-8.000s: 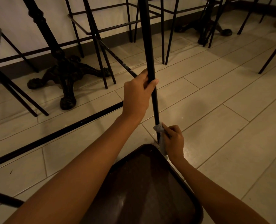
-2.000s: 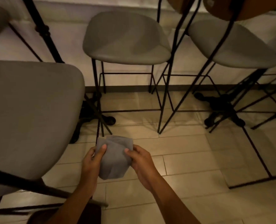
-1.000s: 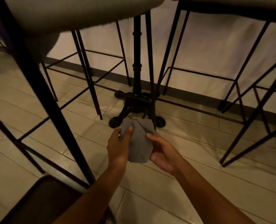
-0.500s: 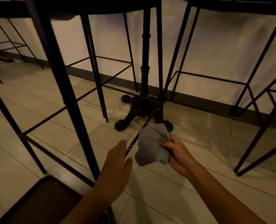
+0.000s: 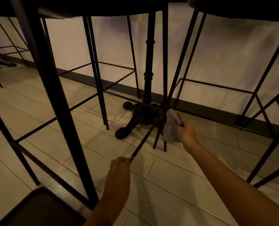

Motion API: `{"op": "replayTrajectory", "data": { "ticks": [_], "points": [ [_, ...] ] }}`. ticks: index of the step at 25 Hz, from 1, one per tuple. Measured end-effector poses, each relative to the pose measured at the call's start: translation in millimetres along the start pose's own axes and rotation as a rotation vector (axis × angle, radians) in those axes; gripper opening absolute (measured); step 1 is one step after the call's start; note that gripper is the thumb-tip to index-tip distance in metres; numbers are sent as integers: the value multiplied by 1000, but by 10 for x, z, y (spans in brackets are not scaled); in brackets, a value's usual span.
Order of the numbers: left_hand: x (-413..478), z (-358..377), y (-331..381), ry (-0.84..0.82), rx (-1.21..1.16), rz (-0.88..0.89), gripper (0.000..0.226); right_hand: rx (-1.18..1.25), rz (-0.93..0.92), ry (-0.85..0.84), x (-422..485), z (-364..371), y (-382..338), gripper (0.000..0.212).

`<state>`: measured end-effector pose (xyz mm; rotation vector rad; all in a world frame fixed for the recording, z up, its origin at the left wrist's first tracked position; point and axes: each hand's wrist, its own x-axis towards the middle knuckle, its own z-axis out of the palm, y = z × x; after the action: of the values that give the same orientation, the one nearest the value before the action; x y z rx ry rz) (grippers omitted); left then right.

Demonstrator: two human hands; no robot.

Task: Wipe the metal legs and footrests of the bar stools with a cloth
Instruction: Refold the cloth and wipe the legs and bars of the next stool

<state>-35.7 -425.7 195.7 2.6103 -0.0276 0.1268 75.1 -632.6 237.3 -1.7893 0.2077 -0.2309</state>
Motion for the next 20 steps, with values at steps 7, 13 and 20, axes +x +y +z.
{"op": "replayTrajectory", "data": {
  "ticks": [7, 13, 20],
  "points": [
    [111, 39, -27, -21, 157, 19, 27, -184, -234, 6, 390, 537, 287, 38],
    [96, -24, 45, -9, 115, 19, 29, -565, -197, -42, 554, 804, 504, 39],
    [63, -69, 55, 1, 136, 35, 28, -478, -91, -9, 536, 882, 384, 28]
  ]
}}
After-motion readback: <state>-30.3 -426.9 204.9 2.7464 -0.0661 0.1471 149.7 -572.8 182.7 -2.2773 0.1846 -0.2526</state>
